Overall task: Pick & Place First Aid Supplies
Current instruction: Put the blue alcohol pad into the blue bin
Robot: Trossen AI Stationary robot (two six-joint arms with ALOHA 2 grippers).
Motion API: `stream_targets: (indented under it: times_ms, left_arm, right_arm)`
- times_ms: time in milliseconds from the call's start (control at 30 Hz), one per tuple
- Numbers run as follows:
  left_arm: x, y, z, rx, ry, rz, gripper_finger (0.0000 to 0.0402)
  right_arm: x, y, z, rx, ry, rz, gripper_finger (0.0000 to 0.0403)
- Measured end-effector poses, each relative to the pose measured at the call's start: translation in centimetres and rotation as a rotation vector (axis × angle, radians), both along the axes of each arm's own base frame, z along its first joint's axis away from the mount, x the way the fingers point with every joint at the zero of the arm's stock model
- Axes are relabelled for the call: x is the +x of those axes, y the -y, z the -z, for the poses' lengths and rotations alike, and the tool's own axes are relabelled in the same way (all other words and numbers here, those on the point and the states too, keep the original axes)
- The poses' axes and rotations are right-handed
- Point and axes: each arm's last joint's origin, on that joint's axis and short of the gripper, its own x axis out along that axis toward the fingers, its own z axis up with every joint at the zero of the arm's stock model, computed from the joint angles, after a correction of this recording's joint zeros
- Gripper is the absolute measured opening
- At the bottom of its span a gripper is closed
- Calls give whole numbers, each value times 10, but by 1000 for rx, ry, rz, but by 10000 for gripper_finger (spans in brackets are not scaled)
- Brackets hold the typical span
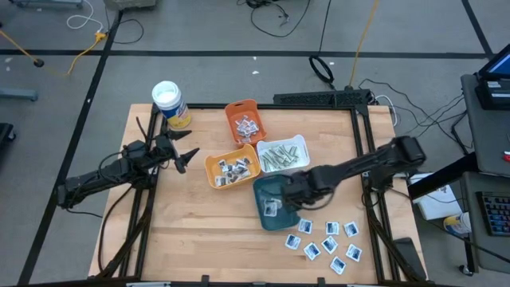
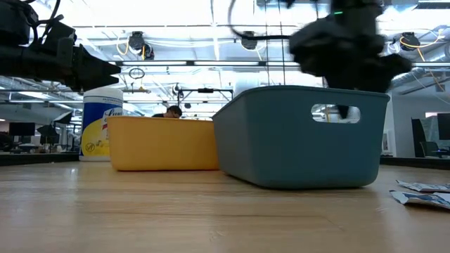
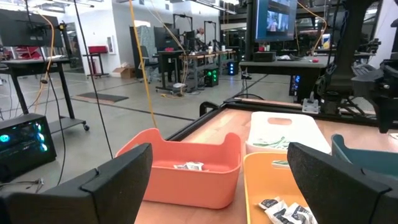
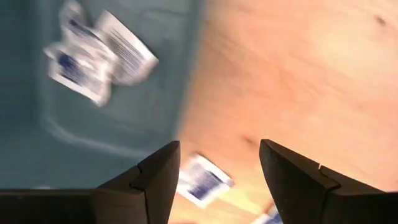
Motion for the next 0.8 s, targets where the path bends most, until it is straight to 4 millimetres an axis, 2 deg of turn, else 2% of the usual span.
stream_targets:
  times_ms: [467, 633, 800]
  left_arm:
    - [0, 0, 0, 0, 0, 0, 379]
    - [0, 0, 0, 0, 0, 0, 379]
    - [0, 0, 0, 0, 0, 0, 379]
  right_arm:
    - [-99, -40, 13, -6, -66, -11, 215]
    - [-124, -50, 18, -14, -85, -19, 215]
    - [-141, -60, 19, 3, -109, -16, 215]
